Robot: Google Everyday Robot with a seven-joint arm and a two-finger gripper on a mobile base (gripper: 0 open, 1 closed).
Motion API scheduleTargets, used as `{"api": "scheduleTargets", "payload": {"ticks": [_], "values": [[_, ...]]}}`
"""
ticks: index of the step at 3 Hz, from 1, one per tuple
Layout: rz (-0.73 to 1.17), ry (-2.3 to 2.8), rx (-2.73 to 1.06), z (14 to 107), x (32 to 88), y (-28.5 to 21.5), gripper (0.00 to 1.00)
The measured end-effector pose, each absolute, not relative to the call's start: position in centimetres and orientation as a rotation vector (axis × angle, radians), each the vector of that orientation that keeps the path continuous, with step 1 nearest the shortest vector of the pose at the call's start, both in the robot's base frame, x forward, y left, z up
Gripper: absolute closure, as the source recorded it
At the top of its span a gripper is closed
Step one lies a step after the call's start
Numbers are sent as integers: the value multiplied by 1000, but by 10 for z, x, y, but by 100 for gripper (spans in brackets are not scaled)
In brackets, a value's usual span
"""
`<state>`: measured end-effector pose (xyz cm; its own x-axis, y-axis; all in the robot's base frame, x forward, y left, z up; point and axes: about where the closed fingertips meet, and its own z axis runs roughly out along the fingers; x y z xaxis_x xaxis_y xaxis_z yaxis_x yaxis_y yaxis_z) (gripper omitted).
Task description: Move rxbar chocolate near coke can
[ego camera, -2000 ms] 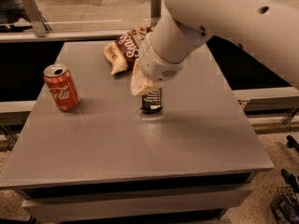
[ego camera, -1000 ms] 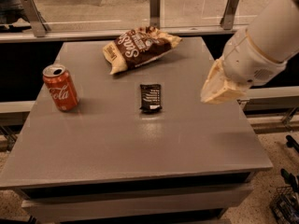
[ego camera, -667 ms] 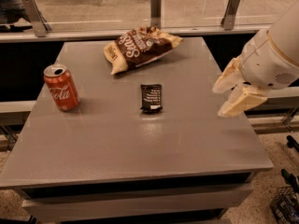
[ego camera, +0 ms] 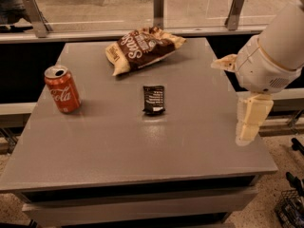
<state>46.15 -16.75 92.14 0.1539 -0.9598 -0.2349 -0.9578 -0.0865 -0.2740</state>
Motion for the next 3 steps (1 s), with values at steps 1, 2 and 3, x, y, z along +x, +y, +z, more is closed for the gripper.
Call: {"api": "scheduleTargets", "payload": {"ticks": [1,2,3], "values": [[-39,1783,-2135,917,462,-149,0],[-62,1721,-2196,912,463,-126,0],[-93,1688,-2219,904,466,-110,15]]}}
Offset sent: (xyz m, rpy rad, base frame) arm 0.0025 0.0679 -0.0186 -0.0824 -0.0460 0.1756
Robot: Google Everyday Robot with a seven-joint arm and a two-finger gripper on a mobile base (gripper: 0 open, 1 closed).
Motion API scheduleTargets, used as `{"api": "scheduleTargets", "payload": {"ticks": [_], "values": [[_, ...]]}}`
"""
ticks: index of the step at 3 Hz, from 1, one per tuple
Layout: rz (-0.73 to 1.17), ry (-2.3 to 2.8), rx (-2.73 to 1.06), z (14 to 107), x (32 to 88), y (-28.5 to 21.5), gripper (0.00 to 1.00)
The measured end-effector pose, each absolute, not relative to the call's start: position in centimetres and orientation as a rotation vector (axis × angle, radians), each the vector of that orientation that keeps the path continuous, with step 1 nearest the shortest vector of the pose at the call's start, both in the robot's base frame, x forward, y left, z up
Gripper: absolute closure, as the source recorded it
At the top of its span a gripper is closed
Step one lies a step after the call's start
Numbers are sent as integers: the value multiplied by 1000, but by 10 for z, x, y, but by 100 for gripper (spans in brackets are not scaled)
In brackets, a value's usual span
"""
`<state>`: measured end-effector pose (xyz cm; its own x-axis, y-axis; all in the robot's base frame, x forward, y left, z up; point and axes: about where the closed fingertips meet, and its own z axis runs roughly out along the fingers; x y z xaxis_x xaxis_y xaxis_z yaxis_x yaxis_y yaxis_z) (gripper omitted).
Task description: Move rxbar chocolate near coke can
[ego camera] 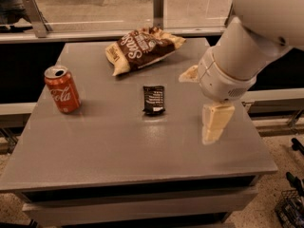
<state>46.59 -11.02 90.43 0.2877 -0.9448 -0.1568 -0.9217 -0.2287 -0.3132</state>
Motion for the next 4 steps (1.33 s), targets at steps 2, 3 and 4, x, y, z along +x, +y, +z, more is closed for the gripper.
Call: {"api": "scheduleTargets", "payload": {"ticks": [2,3,4], "values": [[-140,1695,-2183,900,486,-115,62],[-150,1703,-2177,899,499,-119,85],[-152,1708,-2163,902,511,-116,100]]}}
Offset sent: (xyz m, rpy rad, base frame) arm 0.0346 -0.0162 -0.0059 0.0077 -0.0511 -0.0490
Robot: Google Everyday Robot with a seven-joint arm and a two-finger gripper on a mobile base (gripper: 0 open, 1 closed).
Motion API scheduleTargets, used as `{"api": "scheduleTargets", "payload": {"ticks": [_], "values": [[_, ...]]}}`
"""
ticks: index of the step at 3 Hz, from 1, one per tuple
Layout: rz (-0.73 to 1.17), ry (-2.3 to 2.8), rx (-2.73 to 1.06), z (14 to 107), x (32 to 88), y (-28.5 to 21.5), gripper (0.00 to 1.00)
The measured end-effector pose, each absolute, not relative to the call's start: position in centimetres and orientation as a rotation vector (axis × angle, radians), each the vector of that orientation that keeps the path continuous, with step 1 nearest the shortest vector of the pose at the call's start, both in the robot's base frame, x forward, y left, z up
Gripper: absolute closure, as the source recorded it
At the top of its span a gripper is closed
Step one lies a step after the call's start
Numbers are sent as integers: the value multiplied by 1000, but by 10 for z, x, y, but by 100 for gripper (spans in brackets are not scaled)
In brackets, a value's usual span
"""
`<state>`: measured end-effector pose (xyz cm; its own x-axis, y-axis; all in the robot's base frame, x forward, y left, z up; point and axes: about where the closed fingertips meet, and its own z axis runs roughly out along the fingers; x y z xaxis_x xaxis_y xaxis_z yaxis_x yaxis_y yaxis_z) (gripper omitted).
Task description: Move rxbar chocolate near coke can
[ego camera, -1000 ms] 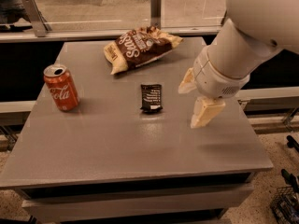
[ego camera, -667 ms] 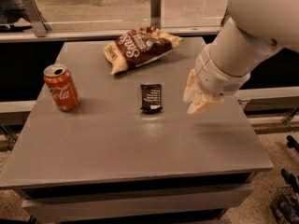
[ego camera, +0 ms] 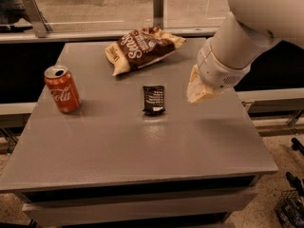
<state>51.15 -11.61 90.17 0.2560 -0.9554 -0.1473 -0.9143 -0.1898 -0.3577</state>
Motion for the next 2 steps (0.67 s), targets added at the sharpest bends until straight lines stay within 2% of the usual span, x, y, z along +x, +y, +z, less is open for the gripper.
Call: {"api": "scheduleTargets", "payload": {"ticks": [2], "values": [[-202,1691,-2144,906,521,-111,100]]}}
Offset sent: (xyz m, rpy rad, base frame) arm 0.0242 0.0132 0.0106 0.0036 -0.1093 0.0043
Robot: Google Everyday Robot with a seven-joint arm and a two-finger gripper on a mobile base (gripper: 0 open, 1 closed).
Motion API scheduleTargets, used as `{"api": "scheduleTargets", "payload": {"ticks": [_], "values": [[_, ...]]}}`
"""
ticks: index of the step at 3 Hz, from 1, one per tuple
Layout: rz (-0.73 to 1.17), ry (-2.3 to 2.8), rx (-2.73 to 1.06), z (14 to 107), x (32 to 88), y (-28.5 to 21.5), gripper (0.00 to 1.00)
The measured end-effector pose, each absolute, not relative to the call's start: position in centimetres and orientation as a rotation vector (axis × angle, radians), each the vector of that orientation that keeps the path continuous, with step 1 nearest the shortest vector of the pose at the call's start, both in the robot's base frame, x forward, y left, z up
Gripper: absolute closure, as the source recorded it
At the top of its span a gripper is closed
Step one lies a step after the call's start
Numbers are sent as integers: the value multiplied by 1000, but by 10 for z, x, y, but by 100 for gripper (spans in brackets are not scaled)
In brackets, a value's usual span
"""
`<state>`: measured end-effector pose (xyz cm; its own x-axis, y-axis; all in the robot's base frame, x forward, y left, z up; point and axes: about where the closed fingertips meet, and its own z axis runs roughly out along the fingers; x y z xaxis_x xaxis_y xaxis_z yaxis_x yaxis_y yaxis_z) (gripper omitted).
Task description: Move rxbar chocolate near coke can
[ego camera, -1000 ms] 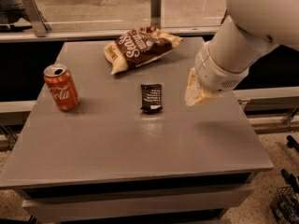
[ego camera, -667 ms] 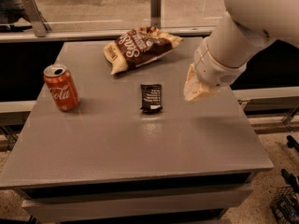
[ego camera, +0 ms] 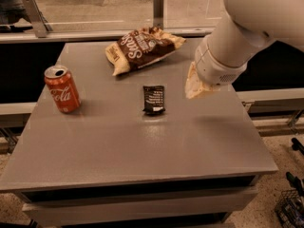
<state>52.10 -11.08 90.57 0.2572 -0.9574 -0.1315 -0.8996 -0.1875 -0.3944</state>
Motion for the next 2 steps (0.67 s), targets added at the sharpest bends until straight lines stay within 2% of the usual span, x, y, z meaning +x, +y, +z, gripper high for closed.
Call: {"api": "scheduleTargets", "payload": {"ticks": [2], "values": [[-269,1588,-2177,902,539,-86,100]]}}
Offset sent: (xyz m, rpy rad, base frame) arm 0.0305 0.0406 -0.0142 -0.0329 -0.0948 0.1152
